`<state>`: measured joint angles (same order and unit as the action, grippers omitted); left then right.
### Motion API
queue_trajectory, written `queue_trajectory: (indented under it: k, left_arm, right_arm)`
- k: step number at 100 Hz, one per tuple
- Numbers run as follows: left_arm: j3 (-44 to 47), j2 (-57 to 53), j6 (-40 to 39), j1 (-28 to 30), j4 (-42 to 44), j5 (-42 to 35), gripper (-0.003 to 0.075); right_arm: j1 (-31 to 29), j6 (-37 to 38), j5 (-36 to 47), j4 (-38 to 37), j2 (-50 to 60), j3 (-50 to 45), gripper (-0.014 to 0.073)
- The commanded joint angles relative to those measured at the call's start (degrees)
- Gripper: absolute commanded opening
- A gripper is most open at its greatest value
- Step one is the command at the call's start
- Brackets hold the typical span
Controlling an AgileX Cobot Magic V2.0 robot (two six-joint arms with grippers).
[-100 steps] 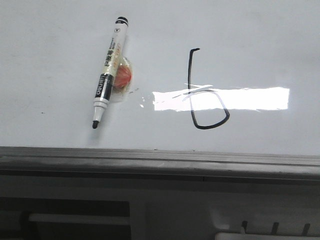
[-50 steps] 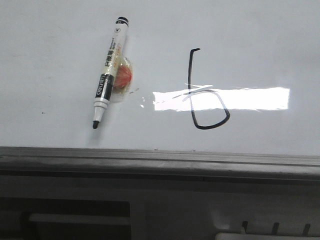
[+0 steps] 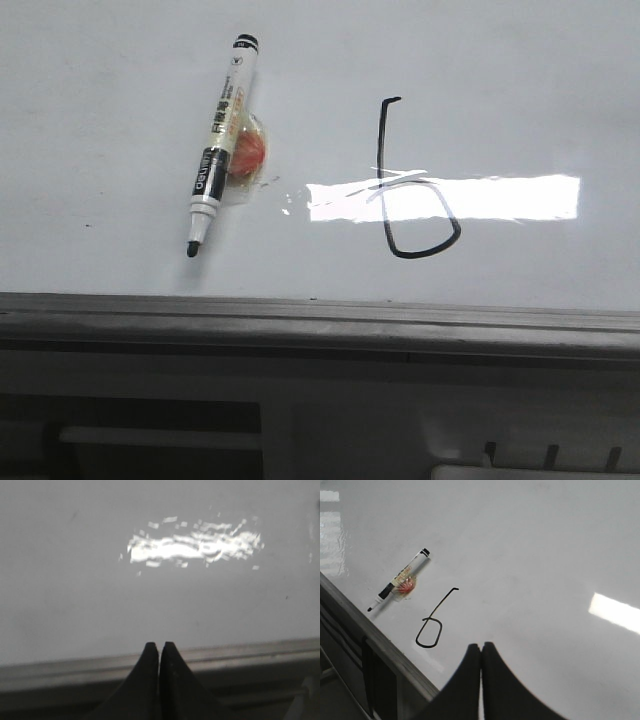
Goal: Write number 6 on whiteboard
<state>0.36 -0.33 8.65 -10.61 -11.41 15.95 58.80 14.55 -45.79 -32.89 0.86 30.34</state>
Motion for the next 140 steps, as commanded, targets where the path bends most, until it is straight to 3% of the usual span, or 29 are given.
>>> queue_trajectory:
  k: [1,86,99,107,115,129,140]
  left_arm:
    - [2.46,-1.63,-2.03,1.61,-0.05,1.12,-0.0019]
    - [2.46,-1.63,-2.03,3.2,-0.05,1.01,-0.0019]
    - [2.46,-1.63,-2.03,3.2,-0.05,1.01,-0.0019]
    - [2.46,-1.63,-2.03,3.2,-0.05,1.01,-0.0019]
    - [2.46,-1.63,-2.03,3.2,-0.05,1.01,-0.0019]
    - [2.46,-1.63,-2.03,3.2,-0.05,1.01,-0.0019]
    - [2.46,-1.63,-2.03,3.2,-0.05,1.01,-0.0019]
  right_arm:
    - [-0.17,0.06,3.94,-2.22,0.64,1.23,-0.0063]
    - [-0.17,0.06,4.04,-2.22,0.64,0.82,-0.0063]
    - [-2.34,0.06,2.4,-4.24,0.64,-2.28,-0.0064]
    - [-6.21,2.2,4.57,-4.24,0.64,-5.97,-0.0064]
    - [-12.41,4.94,13.61,-3.34,0.64,-11.08,-0.0064]
    - [-29.11,3.39,31.8,12.59,0.5,-19.92,-0.0066]
    - [-42.16,0.83,44.31,14.61,0.5,-26.74,-0.0071]
